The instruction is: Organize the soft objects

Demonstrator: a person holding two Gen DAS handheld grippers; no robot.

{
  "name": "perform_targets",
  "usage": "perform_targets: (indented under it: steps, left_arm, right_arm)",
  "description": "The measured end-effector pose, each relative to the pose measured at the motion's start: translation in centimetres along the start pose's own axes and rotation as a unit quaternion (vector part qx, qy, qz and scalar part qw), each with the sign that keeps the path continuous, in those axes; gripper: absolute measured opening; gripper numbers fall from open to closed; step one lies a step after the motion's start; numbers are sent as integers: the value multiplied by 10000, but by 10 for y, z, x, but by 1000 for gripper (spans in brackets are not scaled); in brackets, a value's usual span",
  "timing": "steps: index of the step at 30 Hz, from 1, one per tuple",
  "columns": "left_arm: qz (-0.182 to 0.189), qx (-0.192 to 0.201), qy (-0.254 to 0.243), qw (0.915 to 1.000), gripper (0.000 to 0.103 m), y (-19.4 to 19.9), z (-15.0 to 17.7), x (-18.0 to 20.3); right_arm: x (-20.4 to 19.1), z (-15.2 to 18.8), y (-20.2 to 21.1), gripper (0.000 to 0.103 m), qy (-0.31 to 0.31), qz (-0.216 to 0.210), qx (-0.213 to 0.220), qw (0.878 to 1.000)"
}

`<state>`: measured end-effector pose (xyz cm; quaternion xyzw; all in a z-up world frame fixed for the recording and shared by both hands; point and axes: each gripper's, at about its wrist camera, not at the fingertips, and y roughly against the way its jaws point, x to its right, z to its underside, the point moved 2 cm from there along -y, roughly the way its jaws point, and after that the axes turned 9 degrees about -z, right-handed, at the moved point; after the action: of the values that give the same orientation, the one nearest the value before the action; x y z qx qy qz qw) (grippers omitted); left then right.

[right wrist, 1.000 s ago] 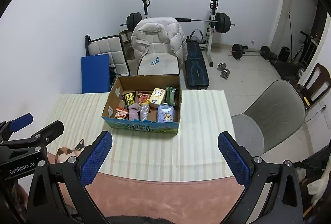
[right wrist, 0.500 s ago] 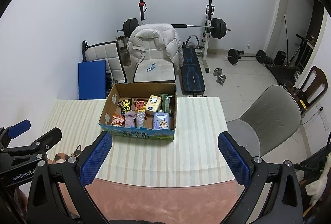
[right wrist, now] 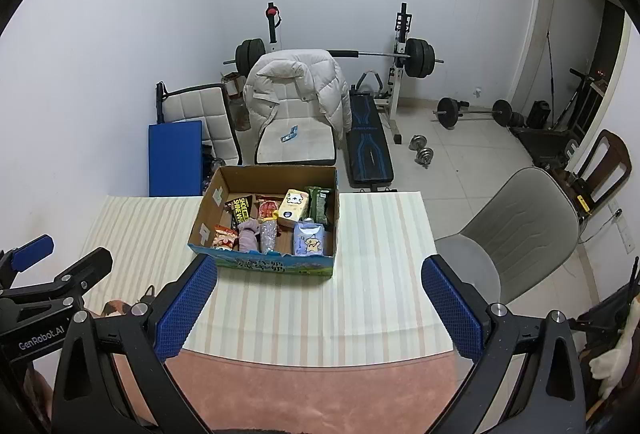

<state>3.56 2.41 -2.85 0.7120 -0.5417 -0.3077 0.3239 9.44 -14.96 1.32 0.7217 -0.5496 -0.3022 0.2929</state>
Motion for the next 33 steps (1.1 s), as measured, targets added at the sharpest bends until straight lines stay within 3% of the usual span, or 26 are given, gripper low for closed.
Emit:
perform_targets:
  steps: [33]
  left_arm:
    - [-59,34,78,9999,103,1,-9,0]
  right_arm:
    - [3,-4,1,103,53,61,56,10000]
